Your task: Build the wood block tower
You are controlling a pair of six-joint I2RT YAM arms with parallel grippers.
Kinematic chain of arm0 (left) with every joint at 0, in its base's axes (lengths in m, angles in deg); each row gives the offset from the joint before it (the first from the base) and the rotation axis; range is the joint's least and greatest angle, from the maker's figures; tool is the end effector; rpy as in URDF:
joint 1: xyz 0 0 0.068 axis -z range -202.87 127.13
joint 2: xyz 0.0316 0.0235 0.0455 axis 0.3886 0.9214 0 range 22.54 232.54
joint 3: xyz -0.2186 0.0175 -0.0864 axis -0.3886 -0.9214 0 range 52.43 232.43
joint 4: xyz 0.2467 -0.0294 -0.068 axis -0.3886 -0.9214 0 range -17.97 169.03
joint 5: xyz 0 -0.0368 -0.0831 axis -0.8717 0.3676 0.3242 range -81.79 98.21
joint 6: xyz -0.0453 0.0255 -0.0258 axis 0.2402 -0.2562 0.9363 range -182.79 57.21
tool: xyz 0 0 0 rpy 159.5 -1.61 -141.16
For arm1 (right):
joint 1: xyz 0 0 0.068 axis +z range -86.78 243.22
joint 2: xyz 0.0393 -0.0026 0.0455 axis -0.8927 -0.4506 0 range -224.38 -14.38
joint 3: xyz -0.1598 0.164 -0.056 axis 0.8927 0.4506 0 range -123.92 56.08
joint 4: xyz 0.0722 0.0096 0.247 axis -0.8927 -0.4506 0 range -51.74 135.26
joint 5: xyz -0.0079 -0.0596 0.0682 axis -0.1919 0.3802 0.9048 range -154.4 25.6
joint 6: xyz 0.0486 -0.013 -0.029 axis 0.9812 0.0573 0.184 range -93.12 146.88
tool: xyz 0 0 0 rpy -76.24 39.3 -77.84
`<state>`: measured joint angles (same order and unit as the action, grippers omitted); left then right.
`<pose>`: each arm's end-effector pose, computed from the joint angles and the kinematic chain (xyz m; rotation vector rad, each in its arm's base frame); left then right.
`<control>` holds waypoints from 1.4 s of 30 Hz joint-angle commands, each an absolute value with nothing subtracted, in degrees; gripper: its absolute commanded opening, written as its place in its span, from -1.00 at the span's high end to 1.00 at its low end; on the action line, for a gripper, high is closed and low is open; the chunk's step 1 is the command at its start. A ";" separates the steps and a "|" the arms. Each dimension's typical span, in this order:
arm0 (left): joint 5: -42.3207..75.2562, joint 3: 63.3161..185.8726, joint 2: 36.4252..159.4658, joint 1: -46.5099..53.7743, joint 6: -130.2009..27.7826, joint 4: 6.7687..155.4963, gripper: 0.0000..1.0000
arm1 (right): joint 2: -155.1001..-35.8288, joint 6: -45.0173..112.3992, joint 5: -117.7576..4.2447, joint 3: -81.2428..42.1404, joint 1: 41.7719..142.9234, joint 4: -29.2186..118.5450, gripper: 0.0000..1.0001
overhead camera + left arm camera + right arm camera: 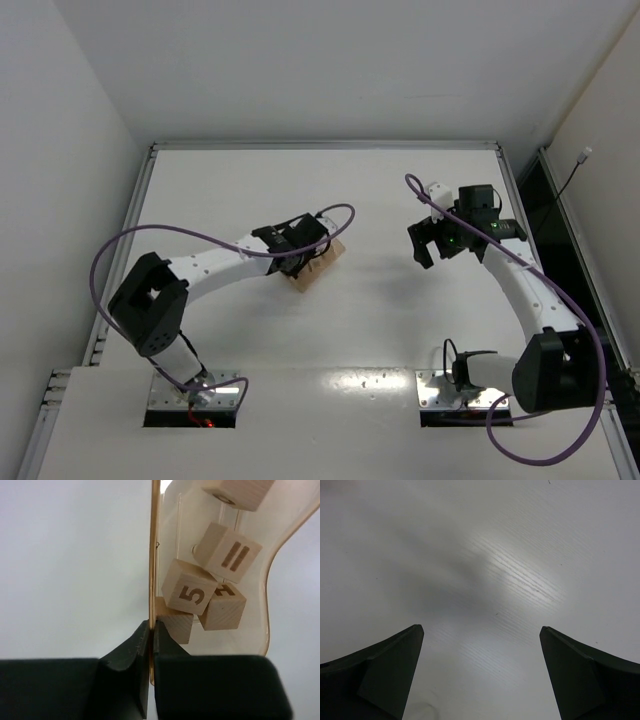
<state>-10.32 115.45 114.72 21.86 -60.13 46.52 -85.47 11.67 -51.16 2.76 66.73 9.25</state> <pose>0.2380 -0.2172 0.1740 0.8208 2.4279 0.1227 0.2612 0.0256 0.2182 -0.4969 2.4350 0.2038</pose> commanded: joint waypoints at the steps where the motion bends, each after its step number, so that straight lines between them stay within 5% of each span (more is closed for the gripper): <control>1: -37.32 120.27 114.73 21.17 -54.61 50.64 1.00 | -84.34 12.29 -51.65 2.29 66.56 11.07 -1.00; 8: -66.52 122.74 124.22 24.06 -58.29 55.10 1.00 | -83.12 12.81 -53.93 2.82 66.03 11.60 -1.00; 16: -80.56 113.52 128.18 30.21 -79.72 79.61 1.00 | -79.78 16.50 -63.25 3.96 64.28 14.15 -1.00; 23: -81.18 101.75 130.81 38.99 -120.85 119.12 1.00 | -77.58 17.56 -63.88 5.11 61.81 15.29 -1.00; 28: -74.97 98.48 145.98 40.24 -170.51 186.12 1.00 | -75.91 17.56 -62.03 5.63 60.14 15.29 -1.00; 42: -75.82 108.68 151.48 36.37 -176.52 185.73 1.00 | -75.29 17.56 -57.72 6.16 56.80 14.23 -1.00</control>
